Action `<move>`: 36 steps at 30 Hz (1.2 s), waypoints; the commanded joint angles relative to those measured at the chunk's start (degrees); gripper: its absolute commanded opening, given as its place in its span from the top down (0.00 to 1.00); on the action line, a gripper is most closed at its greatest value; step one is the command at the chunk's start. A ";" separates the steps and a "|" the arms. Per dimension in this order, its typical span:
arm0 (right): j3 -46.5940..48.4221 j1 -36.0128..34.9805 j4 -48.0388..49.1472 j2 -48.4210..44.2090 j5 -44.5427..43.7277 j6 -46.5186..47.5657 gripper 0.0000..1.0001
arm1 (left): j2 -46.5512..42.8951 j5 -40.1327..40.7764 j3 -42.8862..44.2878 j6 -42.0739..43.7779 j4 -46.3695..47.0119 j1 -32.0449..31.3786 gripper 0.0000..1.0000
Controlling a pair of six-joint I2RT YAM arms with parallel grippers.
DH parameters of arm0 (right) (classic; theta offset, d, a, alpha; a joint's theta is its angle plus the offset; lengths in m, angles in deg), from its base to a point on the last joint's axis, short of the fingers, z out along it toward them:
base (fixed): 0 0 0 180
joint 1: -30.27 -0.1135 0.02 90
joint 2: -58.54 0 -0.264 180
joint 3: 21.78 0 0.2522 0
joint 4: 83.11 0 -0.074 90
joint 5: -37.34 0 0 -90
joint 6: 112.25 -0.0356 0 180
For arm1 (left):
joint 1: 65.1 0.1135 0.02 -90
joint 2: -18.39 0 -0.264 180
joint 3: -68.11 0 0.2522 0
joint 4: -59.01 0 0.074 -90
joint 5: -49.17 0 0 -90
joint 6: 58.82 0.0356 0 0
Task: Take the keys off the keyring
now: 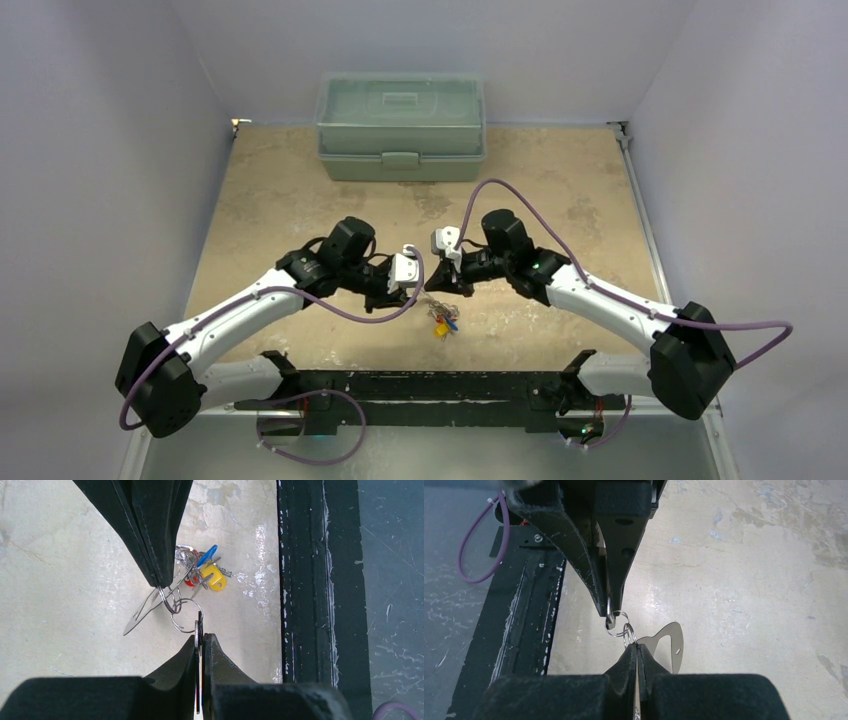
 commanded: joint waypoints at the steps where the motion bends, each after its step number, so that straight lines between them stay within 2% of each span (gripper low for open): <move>1: -0.50 0.38 5.12 -1.81 -1.35 -3.78 1.00 | 0.47 -1.41 -1.31 -2.68 2.16 0.37 1.00; 10: -1.03 0.48 7.43 -0.60 -0.06 -6.46 1.00 | 2.25 0.65 -4.25 -8.05 10.24 0.33 1.00; 19: -1.62 0.55 8.47 -0.18 2.34 -6.73 1.00 | 3.53 1.79 -4.80 -9.14 15.75 0.27 1.00; 36: -2.67 0.52 12.97 0.81 -0.77 -9.99 1.00 | 3.98 -0.44 -6.62 -11.60 20.35 -1.48 1.00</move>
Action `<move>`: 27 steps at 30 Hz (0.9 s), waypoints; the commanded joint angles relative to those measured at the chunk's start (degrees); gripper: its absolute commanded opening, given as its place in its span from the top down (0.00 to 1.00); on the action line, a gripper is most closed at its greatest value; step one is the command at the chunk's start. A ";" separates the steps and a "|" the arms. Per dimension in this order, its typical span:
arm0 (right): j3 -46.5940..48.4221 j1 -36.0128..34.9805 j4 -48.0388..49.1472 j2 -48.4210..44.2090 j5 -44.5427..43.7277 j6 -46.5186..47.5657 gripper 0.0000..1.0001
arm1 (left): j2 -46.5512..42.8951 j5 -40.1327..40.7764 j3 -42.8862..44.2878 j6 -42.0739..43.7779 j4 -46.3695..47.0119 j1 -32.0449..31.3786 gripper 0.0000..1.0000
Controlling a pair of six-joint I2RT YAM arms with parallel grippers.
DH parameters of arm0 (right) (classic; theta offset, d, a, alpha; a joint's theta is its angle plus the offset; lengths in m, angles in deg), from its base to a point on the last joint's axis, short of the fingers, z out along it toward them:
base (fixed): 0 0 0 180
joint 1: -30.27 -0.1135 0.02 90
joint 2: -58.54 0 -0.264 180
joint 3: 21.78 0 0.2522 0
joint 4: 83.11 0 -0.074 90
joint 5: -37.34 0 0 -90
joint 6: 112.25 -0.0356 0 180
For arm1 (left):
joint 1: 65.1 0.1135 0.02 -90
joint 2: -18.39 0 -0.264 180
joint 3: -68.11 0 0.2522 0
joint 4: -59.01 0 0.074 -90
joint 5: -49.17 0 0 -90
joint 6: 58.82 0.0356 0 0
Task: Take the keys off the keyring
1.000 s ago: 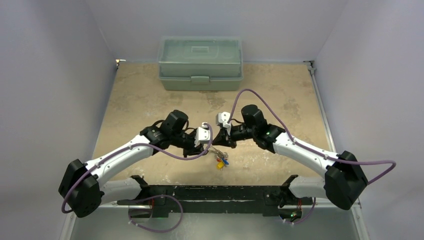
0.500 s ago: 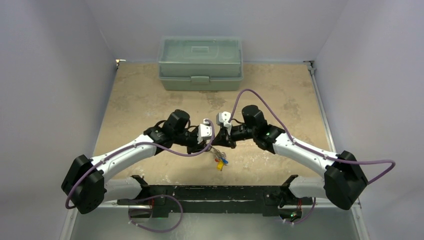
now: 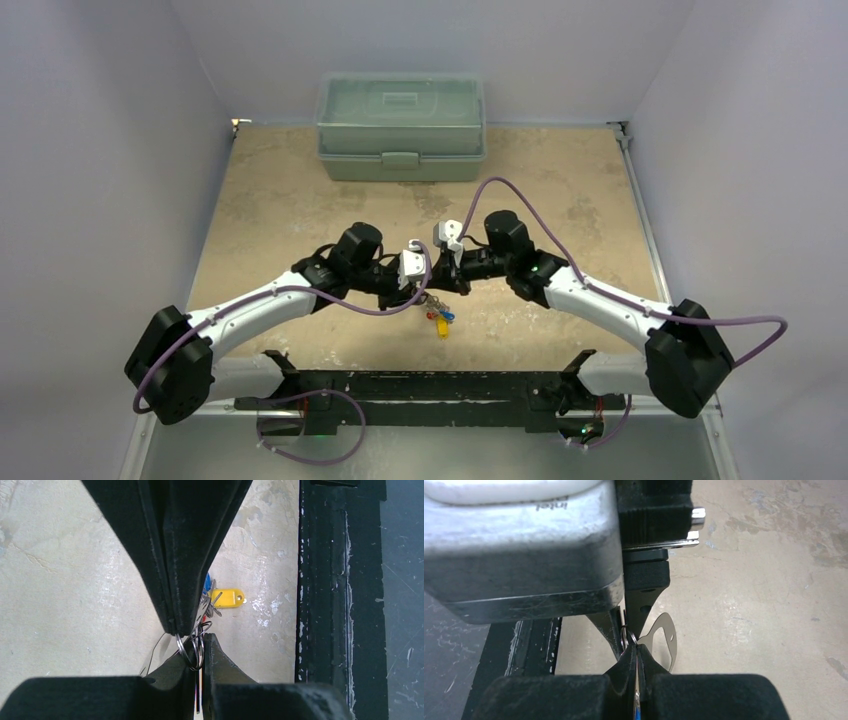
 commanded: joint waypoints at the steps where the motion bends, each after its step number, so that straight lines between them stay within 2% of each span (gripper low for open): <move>1: -0.16 0.03 4.16 0.28 -0.64 -1.48 1.00 | -0.41 -2.78 -0.56 -1.98 3.19 -0.34 1.00; 8: -0.42 0.06 5.04 0.31 1.07 -2.07 1.00 | -0.56 -6.15 -0.92 -2.90 3.87 -0.20 1.00; 13: -0.85 0.61 5.55 -0.11 0.62 -2.63 1.00 | -0.73 -5.71 -0.44 -2.86 2.58 -0.11 1.00; 19: -1.45 1.11 5.92 -0.57 -3.07 -1.79 1.00 | -1.55 -7.23 0.07 -4.00 -0.08 0.63 1.00; 27: -1.01 2.06 -1.26 -1.77 -1.89 7.52 1.00 | -3.04 -2.70 4.20 2.94 -8.67 4.44 1.00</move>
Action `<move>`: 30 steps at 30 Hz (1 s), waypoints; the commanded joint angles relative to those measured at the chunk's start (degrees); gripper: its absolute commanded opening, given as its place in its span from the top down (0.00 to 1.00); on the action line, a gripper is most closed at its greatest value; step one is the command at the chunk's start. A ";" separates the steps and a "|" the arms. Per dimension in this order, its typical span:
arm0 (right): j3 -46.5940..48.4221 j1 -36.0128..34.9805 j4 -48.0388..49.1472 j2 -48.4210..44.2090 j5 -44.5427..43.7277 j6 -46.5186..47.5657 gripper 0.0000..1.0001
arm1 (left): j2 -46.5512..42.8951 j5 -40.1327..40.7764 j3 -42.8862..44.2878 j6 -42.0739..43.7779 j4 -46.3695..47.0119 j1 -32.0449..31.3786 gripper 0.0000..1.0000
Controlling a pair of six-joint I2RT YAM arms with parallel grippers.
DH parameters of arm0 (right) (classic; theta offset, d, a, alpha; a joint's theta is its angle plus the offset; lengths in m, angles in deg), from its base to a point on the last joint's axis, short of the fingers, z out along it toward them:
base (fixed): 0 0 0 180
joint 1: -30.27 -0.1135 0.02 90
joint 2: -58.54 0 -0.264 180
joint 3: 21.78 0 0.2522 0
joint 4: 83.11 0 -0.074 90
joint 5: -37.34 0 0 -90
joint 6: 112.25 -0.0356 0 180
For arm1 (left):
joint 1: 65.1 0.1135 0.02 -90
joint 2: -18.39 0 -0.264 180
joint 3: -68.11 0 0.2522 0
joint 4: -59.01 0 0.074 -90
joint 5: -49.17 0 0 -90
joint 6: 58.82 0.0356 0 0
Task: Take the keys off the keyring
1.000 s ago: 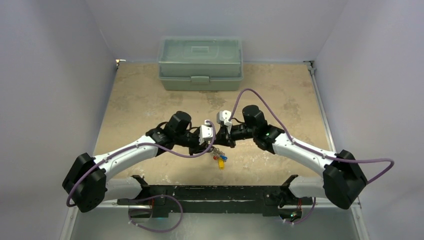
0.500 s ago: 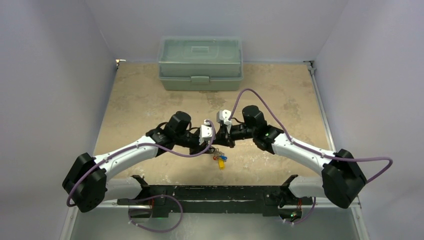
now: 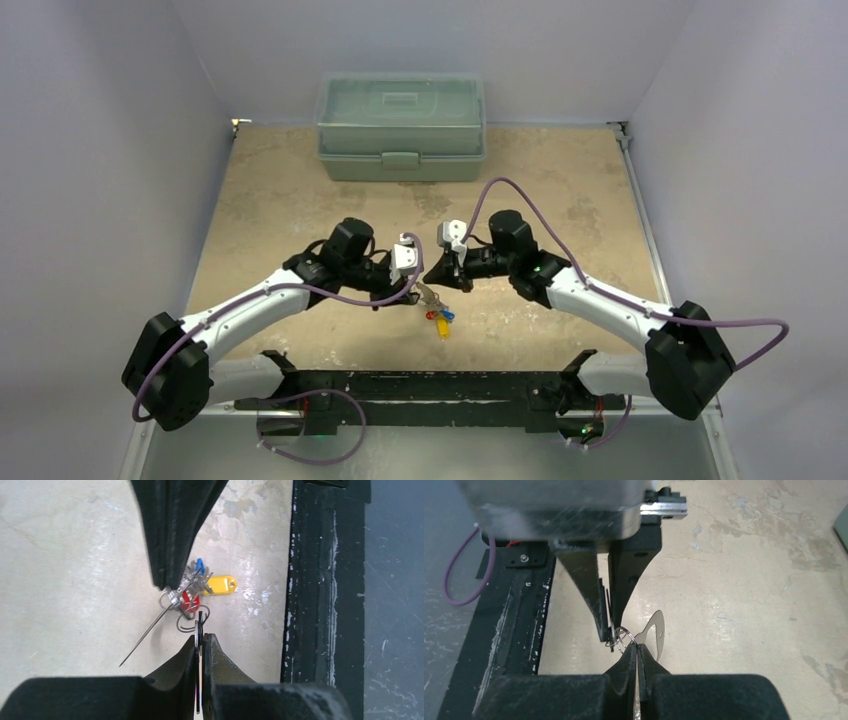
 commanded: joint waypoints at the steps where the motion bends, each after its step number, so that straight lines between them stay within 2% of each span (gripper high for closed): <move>1: 0.20 0.81 -4.22 -1.86 -0.73 6.92 1.00 | -1.72 1.93 4.56 5.09 -4.77 1.53 1.00; 6: 1.20 0.89 -7.70 -2.48 -0.45 10.12 1.00 | -1.65 5.32 8.69 9.07 -6.77 1.57 1.00; 17: 2.40 0.88 -13.84 -3.88 -0.55 13.64 0.94 | -0.32 6.15 16.39 16.44 -11.53 1.63 1.00; 24: 5.03 0.91 -14.18 -4.68 -0.78 11.91 0.71 | 0.44 3.33 19.10 20.33 -14.90 1.58 1.00; 30: 8.29 0.92 -16.28 -4.51 -2.08 14.16 0.61 | 0.72 1.32 19.65 23.56 -17.08 1.56 1.00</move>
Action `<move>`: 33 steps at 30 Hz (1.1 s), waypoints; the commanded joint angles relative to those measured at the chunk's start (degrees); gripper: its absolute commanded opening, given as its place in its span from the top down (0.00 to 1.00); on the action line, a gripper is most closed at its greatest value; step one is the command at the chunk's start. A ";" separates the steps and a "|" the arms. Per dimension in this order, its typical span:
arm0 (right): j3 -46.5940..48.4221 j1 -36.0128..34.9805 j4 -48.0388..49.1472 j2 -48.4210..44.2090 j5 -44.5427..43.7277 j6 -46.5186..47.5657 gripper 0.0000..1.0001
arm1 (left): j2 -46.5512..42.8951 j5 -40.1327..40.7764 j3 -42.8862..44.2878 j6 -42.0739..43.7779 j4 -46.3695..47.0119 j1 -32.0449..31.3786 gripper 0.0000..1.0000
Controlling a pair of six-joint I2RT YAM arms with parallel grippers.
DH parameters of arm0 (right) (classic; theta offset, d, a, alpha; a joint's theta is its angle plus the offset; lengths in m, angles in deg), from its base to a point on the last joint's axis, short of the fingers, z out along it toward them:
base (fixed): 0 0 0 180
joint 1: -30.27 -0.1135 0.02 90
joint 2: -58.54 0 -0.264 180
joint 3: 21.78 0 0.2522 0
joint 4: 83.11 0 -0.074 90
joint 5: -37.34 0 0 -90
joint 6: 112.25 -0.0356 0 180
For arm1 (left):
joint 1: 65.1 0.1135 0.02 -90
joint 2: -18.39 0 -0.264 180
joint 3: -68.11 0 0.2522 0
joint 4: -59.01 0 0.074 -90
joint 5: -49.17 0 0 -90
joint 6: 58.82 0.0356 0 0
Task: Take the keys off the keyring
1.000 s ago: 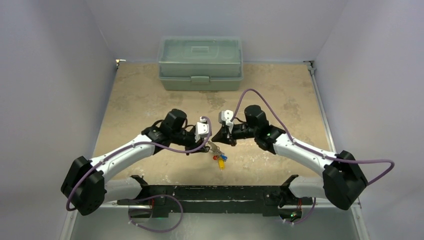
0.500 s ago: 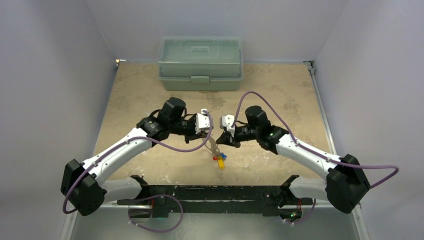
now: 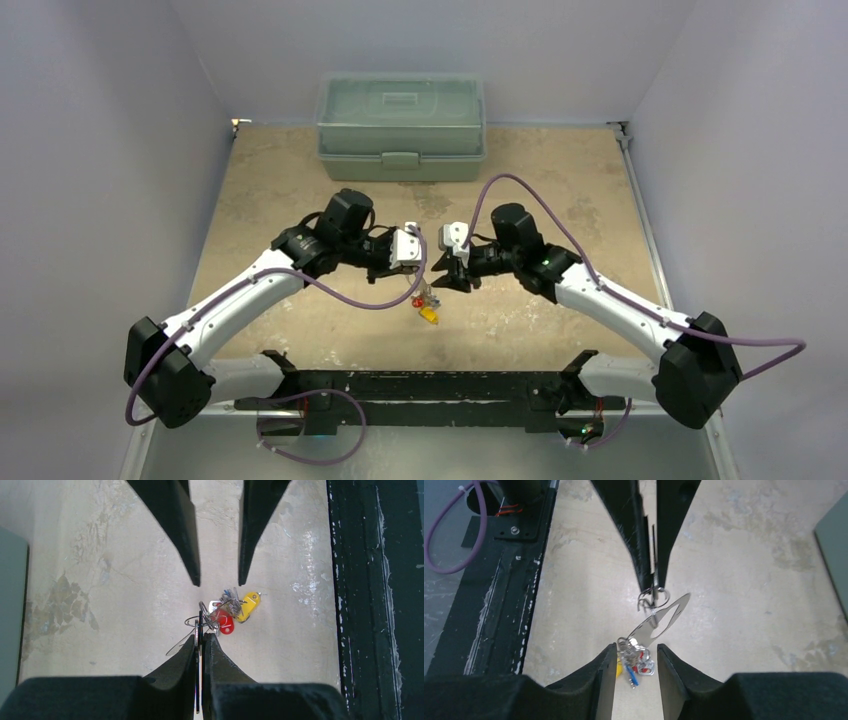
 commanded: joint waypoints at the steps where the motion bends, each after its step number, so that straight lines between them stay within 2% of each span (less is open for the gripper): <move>1: 4.34 0.17 -1.29 -1.13 -1.08 2.12 0.60 | 0.05 -3.77 2.73 4.39 -1.56 0.27 1.00; 13: 7.48 -0.90 -2.64 2.20 0.19 3.74 0.59 | 0.76 -5.85 4.12 4.79 -1.76 0.28 1.00; 22: 9.68 -2.50 -4.99 3.93 0.23 6.29 0.67 | 1.22 -5.87 3.92 4.66 -1.22 0.31 1.00; 25: 10.02 -3.18 -5.91 4.28 -0.15 7.25 0.73 | 1.26 -5.32 3.80 4.37 -0.78 0.27 1.00; 31: 8.43 -3.41 -5.96 3.60 -1.89 8.34 1.00 | 0.88 -4.71 3.32 2.92 -0.40 0.37 1.00; 33: 7.64 -3.42 -5.38 3.08 -2.21 8.22 1.00 | 0.62 -4.66 3.04 2.20 -0.40 0.36 1.00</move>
